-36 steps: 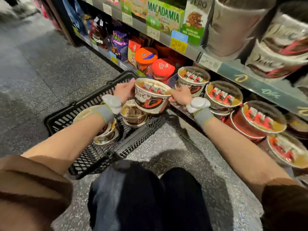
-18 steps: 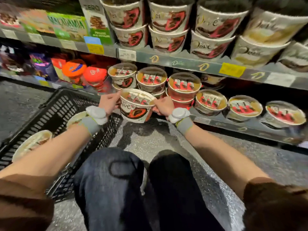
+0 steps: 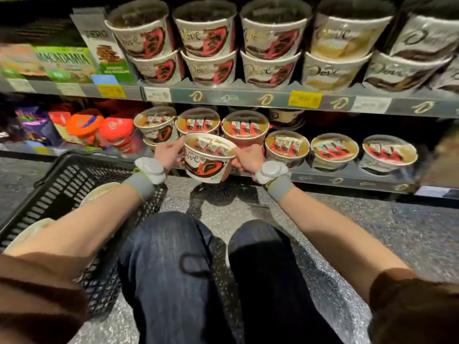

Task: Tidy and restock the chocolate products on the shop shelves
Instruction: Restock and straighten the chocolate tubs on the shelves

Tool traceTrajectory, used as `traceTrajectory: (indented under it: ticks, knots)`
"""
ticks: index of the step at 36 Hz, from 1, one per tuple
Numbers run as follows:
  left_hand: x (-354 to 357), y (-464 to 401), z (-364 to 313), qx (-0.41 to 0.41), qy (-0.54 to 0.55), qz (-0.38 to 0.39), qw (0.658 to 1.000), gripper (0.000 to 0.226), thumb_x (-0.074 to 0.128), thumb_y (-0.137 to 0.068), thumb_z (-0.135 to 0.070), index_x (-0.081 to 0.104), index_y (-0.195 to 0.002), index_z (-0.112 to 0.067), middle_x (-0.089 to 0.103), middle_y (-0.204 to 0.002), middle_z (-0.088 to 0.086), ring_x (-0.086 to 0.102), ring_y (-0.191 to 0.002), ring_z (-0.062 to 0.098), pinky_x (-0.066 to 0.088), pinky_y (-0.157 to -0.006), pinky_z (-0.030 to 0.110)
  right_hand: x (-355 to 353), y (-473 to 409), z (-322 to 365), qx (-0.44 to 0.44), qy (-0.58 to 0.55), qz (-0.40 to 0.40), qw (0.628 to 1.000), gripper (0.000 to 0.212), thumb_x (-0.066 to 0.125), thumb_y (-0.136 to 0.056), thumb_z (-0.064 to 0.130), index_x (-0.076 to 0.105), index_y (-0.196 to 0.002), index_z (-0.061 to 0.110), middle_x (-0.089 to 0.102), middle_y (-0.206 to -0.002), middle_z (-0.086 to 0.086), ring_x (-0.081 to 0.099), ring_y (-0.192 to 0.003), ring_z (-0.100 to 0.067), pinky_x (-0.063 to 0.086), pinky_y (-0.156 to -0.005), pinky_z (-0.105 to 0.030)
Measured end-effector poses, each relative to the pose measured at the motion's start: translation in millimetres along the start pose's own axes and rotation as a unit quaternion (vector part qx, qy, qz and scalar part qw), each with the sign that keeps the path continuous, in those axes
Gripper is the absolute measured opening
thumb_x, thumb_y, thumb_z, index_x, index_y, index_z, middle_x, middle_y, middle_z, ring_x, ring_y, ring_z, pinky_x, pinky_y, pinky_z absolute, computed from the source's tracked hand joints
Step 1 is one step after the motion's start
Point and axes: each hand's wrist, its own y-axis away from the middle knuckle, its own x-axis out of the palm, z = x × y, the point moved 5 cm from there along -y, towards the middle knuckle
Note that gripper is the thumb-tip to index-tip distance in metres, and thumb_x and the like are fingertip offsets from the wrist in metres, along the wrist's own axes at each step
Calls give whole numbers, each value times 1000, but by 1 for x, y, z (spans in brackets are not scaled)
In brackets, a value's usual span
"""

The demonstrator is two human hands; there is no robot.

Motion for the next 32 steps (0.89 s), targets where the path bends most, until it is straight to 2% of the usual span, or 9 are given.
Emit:
traceTrajectory:
  ticks: [6, 8, 12, 16, 19, 23, 26, 28, 32]
  knots:
    - [26, -3, -14, 17, -20, 9, 1000, 25, 64, -89, -32, 68, -83, -9, 66, -76, 6, 57, -71, 16, 50, -76, 32, -23, 8, -7, 5, -25, -14, 1000, 24, 56, -89, 10, 66, -74, -6, 58, -49, -6, 43, -38, -14, 32, -33, -17]
    - [43, -4, -18, 13, -30, 26, 999, 20, 60, -92, -27, 66, -83, -10, 66, -69, 0, 58, -73, 17, 52, -69, 25, -37, 9, -13, 6, -38, -27, 999, 28, 55, -89, 8, 61, -62, 3, 57, -42, -1, 43, -33, -10, 32, -32, -16]
    - [65, -1, -20, 21, -15, 31, 999, 23, 60, -93, -22, 65, -108, -4, 63, -97, 13, 59, -75, 13, 52, -55, 14, -51, 12, -24, 15, -41, -38, 998, 30, 52, -93, 9, 59, -64, 2, 53, -34, 5, 43, -27, -4, 34, -31, -15]
    - [91, 4, -25, 17, -23, 63, 998, 18, 62, -92, -23, 64, -88, -6, 60, -95, 17, 56, -74, 18, 50, -53, 15, -71, 19, -36, 31, -64, -65, 995, 30, 50, -94, 9, 65, -89, -16, 55, -38, 3, 41, -25, -2, 33, -30, -13]
    - [102, 3, -26, 13, -27, 67, 997, 26, 64, -90, -28, 66, -99, -4, 63, -95, 17, 57, -78, 22, 53, -69, 29, -81, 26, -41, 36, -72, -68, 994, 30, 49, -94, 9, 65, -96, -16, 57, -51, -4, 42, -29, -5, 33, -31, -13]
    - [120, 8, -32, 10, -39, 76, 996, 26, 65, -89, -31, 63, -74, -10, 60, -84, 15, 53, -74, 20, 47, -67, 29, -99, 29, -47, 29, -103, -90, 990, 27, 51, -93, 6, 64, -101, -16, 57, -60, -10, 41, -26, -2, 33, -31, -15]
    - [130, 13, -34, 10, -35, 81, 996, 25, 64, -89, -32, 61, -72, -13, 60, -90, 16, 53, -81, 21, 50, -60, 23, -107, 31, -49, 27, -115, -97, 988, 24, 54, -92, 5, 63, -103, -14, 58, -56, -9, 41, -26, -3, 33, -31, -15]
    - [136, 16, -35, 10, -29, 94, 995, 24, 62, -91, -29, 61, -74, -12, 59, -94, 16, 53, -85, 22, 51, -69, 28, -114, 31, -52, 28, -120, -105, 987, 22, 56, -91, 5, 64, -100, -13, 58, -43, -2, 42, -27, -3, 33, -31, -15]
    - [146, 20, -34, 6, -19, 104, 994, 24, 62, -92, -24, 60, -73, -8, 58, -90, 17, 50, -76, 21, 45, -67, 31, -121, 32, -58, 30, -122, -118, 985, 24, 58, -90, 9, 66, -97, -13, 56, -40, 1, 42, -27, -4, 33, -31, -15]
